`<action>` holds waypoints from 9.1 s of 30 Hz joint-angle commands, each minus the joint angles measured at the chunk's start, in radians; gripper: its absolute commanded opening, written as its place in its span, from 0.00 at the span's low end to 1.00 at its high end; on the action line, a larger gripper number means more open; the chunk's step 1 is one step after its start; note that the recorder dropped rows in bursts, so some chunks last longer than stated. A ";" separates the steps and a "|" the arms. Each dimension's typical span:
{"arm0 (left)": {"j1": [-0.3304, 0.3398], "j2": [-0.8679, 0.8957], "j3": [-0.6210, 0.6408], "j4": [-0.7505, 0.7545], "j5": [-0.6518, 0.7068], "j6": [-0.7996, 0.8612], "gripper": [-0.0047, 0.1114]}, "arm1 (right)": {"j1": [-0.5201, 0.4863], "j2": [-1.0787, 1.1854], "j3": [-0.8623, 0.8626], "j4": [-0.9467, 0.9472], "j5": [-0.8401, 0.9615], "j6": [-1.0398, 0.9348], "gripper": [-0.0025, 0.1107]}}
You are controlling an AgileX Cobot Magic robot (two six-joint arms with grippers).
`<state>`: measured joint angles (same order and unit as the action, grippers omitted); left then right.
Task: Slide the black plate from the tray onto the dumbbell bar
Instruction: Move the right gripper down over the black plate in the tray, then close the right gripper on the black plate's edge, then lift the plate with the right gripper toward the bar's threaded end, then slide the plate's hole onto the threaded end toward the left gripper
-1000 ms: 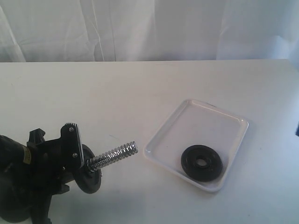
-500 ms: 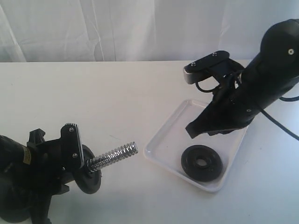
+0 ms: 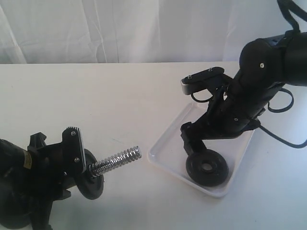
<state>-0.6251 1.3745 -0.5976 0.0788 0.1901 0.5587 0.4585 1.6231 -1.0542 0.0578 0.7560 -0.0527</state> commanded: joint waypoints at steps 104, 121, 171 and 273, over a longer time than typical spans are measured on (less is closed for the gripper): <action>-0.005 -0.039 -0.021 -0.004 -0.055 -0.008 0.04 | -0.002 0.395 -0.147 0.053 0.233 0.011 0.02; -0.005 -0.039 -0.021 -0.004 -0.055 -0.008 0.04 | -0.002 0.229 -0.149 0.055 0.171 0.011 0.02; -0.005 -0.039 -0.021 -0.004 -0.071 -0.116 0.04 | -0.310 0.222 -0.107 1.075 0.465 -0.822 0.02; -0.005 -0.150 -0.021 -0.004 -0.092 -0.117 0.04 | -0.110 0.206 -0.039 1.320 0.465 -0.862 0.02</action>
<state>-0.6251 1.2908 -0.5854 0.0790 0.2146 0.4463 0.3435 1.8366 -1.0947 1.3205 1.1757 -0.8959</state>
